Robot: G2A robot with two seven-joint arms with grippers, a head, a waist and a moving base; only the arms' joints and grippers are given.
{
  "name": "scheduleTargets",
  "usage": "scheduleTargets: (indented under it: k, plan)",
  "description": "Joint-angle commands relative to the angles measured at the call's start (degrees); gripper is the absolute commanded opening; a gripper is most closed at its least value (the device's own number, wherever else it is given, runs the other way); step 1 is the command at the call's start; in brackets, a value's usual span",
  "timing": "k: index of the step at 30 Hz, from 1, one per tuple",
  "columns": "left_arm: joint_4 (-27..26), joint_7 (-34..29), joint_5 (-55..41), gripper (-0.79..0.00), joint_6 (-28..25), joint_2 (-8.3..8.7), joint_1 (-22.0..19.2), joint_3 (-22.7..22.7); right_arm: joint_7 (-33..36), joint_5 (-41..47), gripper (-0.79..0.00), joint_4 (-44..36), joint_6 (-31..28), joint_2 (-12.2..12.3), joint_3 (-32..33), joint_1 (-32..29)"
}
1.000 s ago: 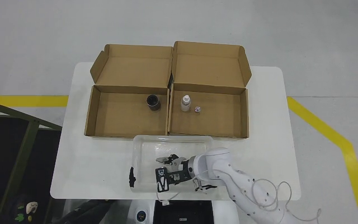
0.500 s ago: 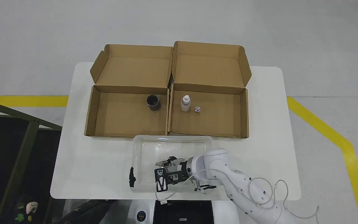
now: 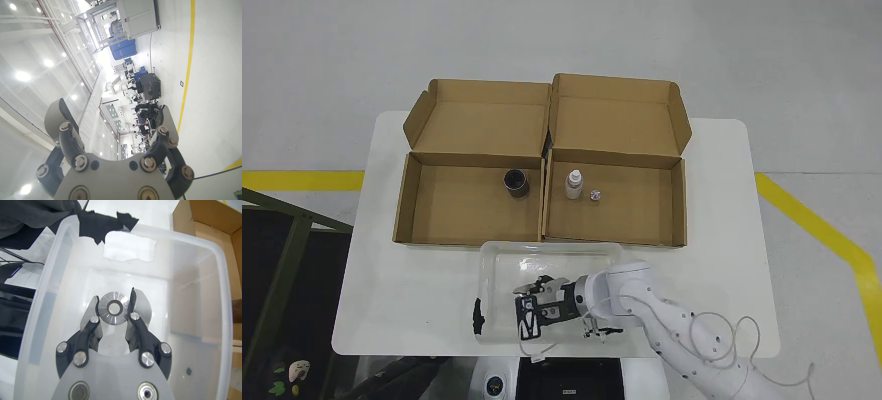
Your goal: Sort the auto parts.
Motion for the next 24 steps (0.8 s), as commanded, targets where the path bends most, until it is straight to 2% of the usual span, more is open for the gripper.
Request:
scheduleTargets:
  k: [1,10,24]
  plan:
    - [0.0,0.0,0.0,0.0,0.0,0.0,0.0,0.0,-0.3,0.3,-0.785,-0.9,-0.1,0.1,0.4,0.1]
    - [0.0,0.0,0.0,0.0,0.0,0.0,0.0,0.0,-2.7,2.1,-0.785,-5.4,0.2,0.6,2.5,0.8]
    - [0.0,0.0,0.0,0.0,0.0,0.0,0.0,0.0,-8.0,2.6,-0.785,-9.9,4.6,0.9,6.1,2.5]
